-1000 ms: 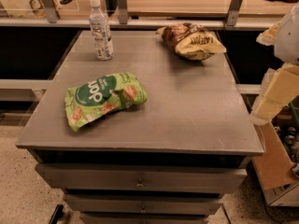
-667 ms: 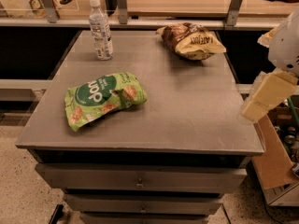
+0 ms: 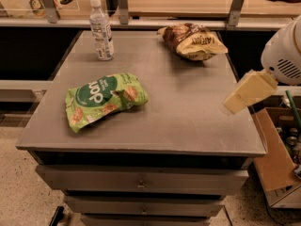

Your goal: Move brown chip bag near green rice chip bag

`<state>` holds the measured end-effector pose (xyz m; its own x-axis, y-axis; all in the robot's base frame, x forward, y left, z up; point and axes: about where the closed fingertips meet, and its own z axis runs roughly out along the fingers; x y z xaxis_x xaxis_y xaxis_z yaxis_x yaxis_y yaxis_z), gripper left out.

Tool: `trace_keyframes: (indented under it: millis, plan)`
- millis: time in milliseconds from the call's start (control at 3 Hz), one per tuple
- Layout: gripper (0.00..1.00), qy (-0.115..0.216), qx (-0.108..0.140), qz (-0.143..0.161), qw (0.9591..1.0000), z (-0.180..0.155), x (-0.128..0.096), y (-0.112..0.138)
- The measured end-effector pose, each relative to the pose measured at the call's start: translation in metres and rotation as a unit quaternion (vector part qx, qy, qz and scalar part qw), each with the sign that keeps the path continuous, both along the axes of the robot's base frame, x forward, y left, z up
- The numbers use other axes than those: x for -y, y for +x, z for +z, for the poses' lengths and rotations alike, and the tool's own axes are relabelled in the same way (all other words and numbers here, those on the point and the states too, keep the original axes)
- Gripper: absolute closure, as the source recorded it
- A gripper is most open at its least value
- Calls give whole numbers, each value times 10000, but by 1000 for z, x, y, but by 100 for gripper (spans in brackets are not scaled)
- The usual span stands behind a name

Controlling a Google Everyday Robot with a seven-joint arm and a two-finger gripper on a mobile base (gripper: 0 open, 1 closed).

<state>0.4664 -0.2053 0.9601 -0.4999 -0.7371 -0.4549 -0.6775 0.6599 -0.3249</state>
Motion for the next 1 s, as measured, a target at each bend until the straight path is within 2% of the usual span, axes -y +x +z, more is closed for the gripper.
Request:
trace_keyframes:
  millis: [333,667,1000]
  plan:
    - [0,453,319,-493,9972,-5,3,11]
    - [0,885,679,-669,9915,-9,3,29]
    - [0,1216,1086,-776,9836,-9,7,46]
